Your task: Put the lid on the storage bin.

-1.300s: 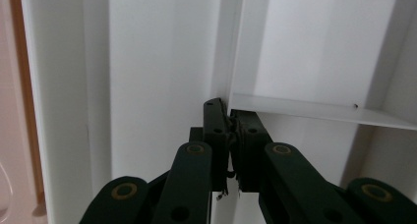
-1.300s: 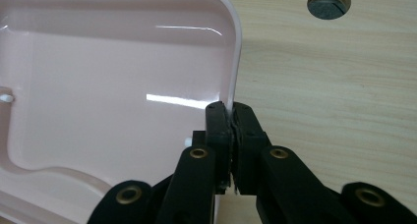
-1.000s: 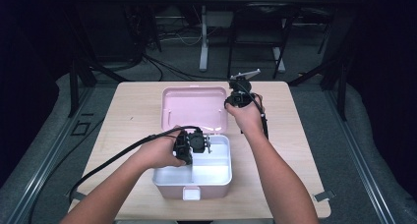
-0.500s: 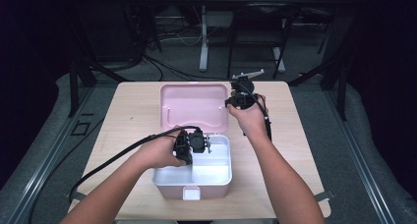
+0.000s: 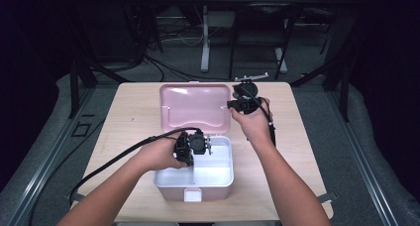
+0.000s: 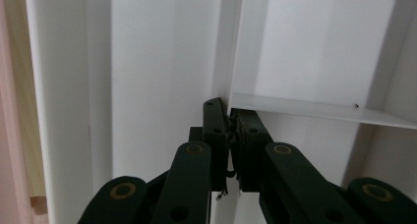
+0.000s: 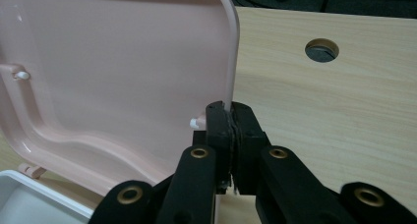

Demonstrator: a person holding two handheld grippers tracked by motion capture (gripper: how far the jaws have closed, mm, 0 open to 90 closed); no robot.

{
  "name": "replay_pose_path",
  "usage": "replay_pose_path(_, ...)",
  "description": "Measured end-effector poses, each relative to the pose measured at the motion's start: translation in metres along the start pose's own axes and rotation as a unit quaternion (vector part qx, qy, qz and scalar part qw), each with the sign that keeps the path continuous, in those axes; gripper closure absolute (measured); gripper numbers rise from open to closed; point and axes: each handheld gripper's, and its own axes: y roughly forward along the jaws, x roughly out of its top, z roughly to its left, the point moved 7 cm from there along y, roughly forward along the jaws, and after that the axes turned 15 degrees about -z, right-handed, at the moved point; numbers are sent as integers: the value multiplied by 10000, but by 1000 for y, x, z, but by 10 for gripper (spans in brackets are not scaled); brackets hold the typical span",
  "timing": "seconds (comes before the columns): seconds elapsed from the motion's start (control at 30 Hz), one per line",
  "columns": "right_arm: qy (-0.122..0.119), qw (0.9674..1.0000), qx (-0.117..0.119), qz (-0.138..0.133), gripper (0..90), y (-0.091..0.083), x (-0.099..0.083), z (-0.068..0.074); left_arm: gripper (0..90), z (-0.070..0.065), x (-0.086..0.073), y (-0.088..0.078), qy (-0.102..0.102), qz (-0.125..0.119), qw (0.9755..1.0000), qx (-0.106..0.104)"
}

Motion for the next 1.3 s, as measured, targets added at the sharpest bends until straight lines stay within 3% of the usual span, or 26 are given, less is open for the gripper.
replay_pose_path(0.13,-14,10000,-10,-75,880,-2,0,1,848,0,-2,-1,-100,-93,9999,38)
replay_pose_path(0.37,-61,9998,13,-168,880,-5,0,2,808,1,-5,-4,-123,-32,9997,209)
replay_pose_path(0.5,-91,9999,12,-145,880,-7,0,3,803,2,-6,-10,-302,-242,9990,232)
replay_pose_path(0.63,-121,9998,6,-181,880,-8,0,3,780,4,-10,-23,-576,-626,9960,270)
replay_pose_path(0.77,-103,9996,22,-255,880,-8,0,4,748,8,-14,-33,-817,-1058,9905,334)
replay_pose_path(0.87,-134,9997,18,-207,880,-9,0,3,713,13,-17,-39,-904,-1210,9869,574)
replay_pose_path(1.03,-115,9997,31,-204,880,-10,0,3,694,23,-26,-46,-1124,-1438,9800,791)
replay_pose_path(1.17,-103,9997,41,-202,880,-10,0,3,686,33,-34,-51,-1488,-1617,9710,940)
replay_pose_path(1.3,-104,9997,50,-201,880,-10,0,3,662,43,-41,-58,-1818,-1806,9594,1176)
